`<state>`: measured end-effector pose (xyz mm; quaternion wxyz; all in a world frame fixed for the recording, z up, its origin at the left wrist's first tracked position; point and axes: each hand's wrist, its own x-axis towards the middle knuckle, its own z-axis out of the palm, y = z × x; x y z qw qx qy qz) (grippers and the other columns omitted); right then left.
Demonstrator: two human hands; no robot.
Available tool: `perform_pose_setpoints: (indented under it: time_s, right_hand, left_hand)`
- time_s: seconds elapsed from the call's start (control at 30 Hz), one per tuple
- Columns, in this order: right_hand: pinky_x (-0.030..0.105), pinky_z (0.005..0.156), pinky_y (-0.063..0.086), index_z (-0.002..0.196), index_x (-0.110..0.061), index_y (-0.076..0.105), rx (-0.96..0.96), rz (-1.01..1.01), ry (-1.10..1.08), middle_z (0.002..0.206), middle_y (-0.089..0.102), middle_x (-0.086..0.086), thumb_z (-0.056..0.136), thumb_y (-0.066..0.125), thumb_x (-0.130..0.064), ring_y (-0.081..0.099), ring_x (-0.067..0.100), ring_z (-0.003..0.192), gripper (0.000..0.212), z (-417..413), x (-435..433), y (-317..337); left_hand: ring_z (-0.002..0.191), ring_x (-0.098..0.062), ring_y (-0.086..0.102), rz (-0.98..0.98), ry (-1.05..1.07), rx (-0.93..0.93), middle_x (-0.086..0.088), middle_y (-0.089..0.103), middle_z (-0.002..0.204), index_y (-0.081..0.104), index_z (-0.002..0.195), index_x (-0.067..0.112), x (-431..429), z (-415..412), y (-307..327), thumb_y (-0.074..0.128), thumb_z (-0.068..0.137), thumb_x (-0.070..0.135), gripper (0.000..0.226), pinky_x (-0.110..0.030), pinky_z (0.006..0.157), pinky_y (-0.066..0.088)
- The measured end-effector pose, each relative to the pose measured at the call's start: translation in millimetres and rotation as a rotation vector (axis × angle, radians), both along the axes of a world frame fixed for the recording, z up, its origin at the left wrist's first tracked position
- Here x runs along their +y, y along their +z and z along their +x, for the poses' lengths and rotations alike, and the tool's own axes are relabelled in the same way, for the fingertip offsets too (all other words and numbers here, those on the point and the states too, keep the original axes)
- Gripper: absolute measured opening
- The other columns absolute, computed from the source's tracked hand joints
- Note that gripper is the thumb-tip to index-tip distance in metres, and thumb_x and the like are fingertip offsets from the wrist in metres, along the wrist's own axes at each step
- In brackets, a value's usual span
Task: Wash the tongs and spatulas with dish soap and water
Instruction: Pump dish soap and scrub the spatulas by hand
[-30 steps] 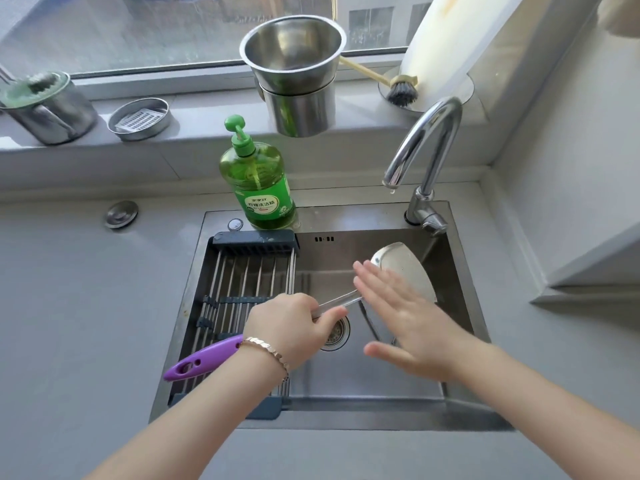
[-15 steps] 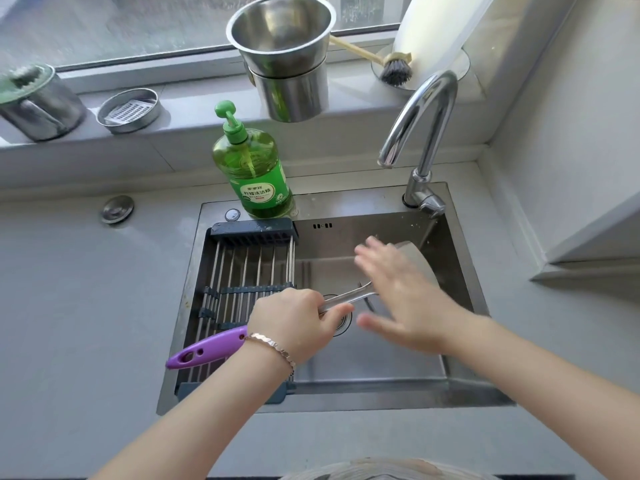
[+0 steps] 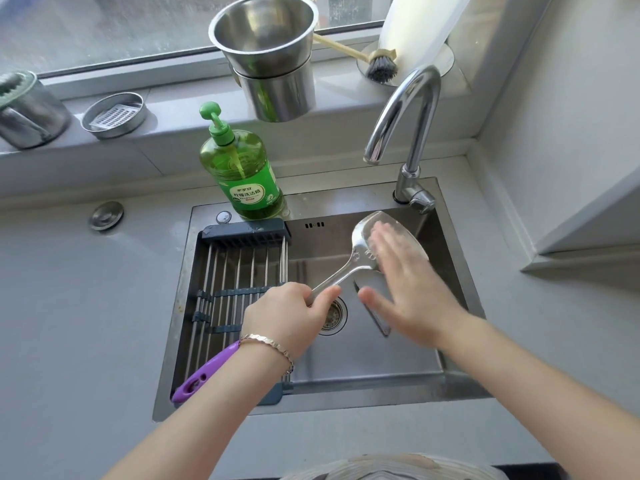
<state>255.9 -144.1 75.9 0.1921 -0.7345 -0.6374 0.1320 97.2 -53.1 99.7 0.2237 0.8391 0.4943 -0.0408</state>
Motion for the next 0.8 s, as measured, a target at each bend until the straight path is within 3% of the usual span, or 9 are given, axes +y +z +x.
perform_pose_setpoints:
  time_s: [0.1, 0.2, 0.33, 0.43, 0.6, 0.7, 0.8]
  right_hand:
    - [0.032, 0.115, 0.004, 0.145, 0.001, 0.021, -0.091, 0.026, 0.101, 0.155, 0.016, 0.014, 0.084, 0.006, -0.074, 0.006, 0.017, 0.143, 0.098, -7.9, -4.3, -7.5]
    - [0.024, 0.116, -0.005, 0.148, -0.003, 0.012, 0.044, -0.002, -0.097, 0.157, 0.008, 0.01, 0.075, -0.003, -0.08, -0.003, 0.009, 0.142, 0.106, 8.1, -5.7, -7.2]
    - [0.033, 0.116, 0.002, 0.145, 0.003, 0.02, -0.093, 0.023, 0.075, 0.154, 0.016, 0.016, 0.087, 0.01, -0.071, 0.004, 0.019, 0.143, 0.095, -12.6, -9.1, -8.7]
    - [0.03, 0.117, -0.003, 0.147, -0.002, 0.013, 0.007, 0.001, -0.1, 0.157, 0.009, 0.012, 0.081, 0.002, -0.076, -0.003, 0.015, 0.144, 0.1, -0.1, -9.3, -12.6]
    - [0.031, 0.117, -0.001, 0.144, 0.004, 0.022, -0.092, -0.009, 0.011, 0.153, 0.018, 0.017, 0.088, 0.012, -0.069, 0.006, 0.021, 0.143, 0.093, -11.7, -11.6, -12.9]
    - [0.028, 0.116, -0.007, 0.146, 0.002, 0.015, 0.02, 0.0, -0.163, 0.155, 0.013, 0.017, 0.084, 0.005, -0.073, 0.0, 0.017, 0.143, 0.098, 1.0, -11.3, -14.3]
    - [0.034, 0.117, -0.001, 0.144, 0.003, 0.019, -0.067, 0.046, 0.01, 0.154, 0.016, 0.017, 0.089, 0.012, -0.068, 0.005, 0.022, 0.143, 0.09, -10.3, -15.0, -17.8]
  left_hand:
    - [0.047, -0.013, 0.041, -0.011, 0.028, -0.006, 0.007, 0.042, 0.049, 0.038, 0.049, 0.018, -1.6, -2.5, -1.2, 0.037, 0.086, 0.065, 0.059, -0.024, 0.05, 0.032]
    - [0.046, -0.013, 0.04, -0.009, 0.044, -0.024, 0.006, 0.04, 0.048, 0.037, 0.05, 0.018, -1.9, -3.5, -0.4, 0.038, 0.086, 0.064, 0.059, -0.023, 0.048, 0.03]
    - [0.045, -0.013, 0.039, -0.049, 0.077, -0.019, 0.006, 0.04, 0.047, 0.037, 0.05, 0.018, -0.6, -2.1, -2.2, 0.038, 0.086, 0.065, 0.059, -0.022, 0.047, 0.029]
    - [0.044, -0.014, 0.038, -0.066, 0.092, -0.034, 0.006, 0.039, 0.047, 0.036, 0.05, 0.018, -1.1, -1.1, -2.6, 0.038, 0.086, 0.065, 0.059, -0.021, 0.046, 0.028]
    - [0.044, -0.015, 0.038, -0.108, 0.115, -0.05, 0.006, 0.039, 0.046, 0.036, 0.049, 0.017, -2.8, 0.8, -3.2, 0.04, 0.085, 0.064, 0.06, -0.022, 0.047, 0.028]
    - [0.044, -0.015, 0.037, -0.115, 0.119, -0.068, 0.006, 0.038, 0.046, 0.034, 0.049, 0.017, -2.6, -0.4, -3.6, 0.04, 0.086, 0.063, 0.059, -0.022, 0.047, 0.028]
    - [0.043, -0.015, 0.036, -0.129, 0.126, -0.079, 0.006, 0.039, 0.046, 0.036, 0.049, 0.017, -2.4, -1.4, -5.0, 0.04, 0.085, 0.064, 0.059, -0.022, 0.047, 0.028]
